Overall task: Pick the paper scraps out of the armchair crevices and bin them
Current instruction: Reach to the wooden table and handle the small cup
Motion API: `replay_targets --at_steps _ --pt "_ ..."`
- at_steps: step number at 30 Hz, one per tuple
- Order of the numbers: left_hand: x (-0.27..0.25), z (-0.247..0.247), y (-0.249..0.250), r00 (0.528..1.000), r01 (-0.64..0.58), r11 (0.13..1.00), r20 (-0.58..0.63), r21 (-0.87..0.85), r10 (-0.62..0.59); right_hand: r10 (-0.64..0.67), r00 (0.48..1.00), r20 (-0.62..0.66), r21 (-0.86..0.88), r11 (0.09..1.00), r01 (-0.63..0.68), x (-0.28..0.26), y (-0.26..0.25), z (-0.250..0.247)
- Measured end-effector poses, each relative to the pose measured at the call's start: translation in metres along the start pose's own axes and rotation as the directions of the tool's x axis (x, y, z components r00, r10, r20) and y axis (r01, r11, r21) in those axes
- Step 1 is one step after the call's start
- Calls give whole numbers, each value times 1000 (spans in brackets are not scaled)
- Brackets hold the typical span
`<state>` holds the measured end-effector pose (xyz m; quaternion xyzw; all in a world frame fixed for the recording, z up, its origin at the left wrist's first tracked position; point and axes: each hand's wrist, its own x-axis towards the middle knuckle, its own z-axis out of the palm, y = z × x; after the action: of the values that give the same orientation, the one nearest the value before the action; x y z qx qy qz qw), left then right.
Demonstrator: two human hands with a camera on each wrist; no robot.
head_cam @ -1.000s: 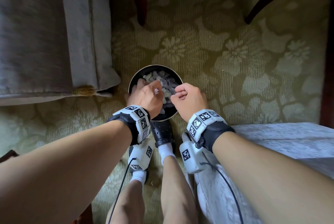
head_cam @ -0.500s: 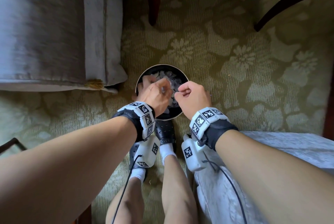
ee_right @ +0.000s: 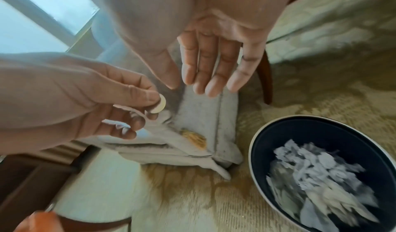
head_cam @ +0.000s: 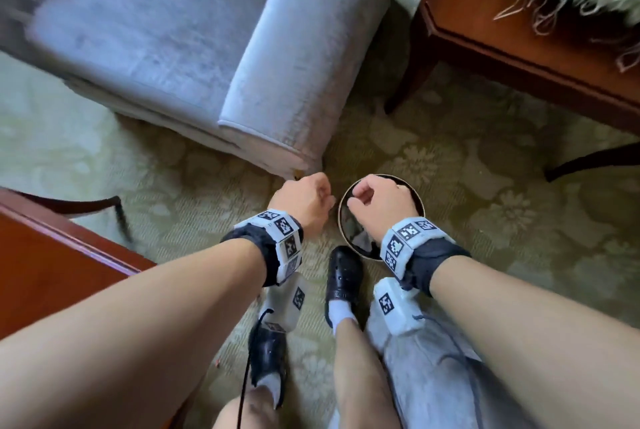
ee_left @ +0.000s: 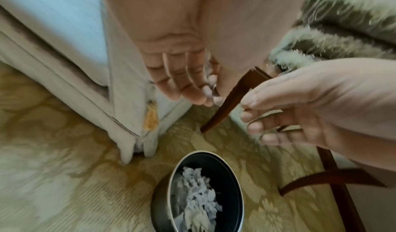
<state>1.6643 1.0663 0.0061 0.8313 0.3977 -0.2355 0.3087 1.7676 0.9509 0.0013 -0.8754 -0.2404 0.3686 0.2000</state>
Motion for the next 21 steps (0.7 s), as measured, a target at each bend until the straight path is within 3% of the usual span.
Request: replay_targets --at_steps 4,7,13,17,21 --pt "-71 -57 -47 995 74 993 -67 -94 -80 -128 981 143 -195 969 155 -46 -84 -10" --pt "-133 -102 -93 981 87 987 -158 -138 -109 -213 948 236 -350 892 288 -85 -156 -5" --pt "-283 -160 -223 917 190 958 -310 -214 -251 -399 842 364 -464 706 535 -192 -309 58" --pt "-424 -186 -304 847 283 926 -388 -248 -363 -447 767 460 -512 572 640 -300 -399 111" --pt "-555 -212 -366 723 325 887 -519 -327 -456 -578 620 530 -488 391 781 -415 -479 164"
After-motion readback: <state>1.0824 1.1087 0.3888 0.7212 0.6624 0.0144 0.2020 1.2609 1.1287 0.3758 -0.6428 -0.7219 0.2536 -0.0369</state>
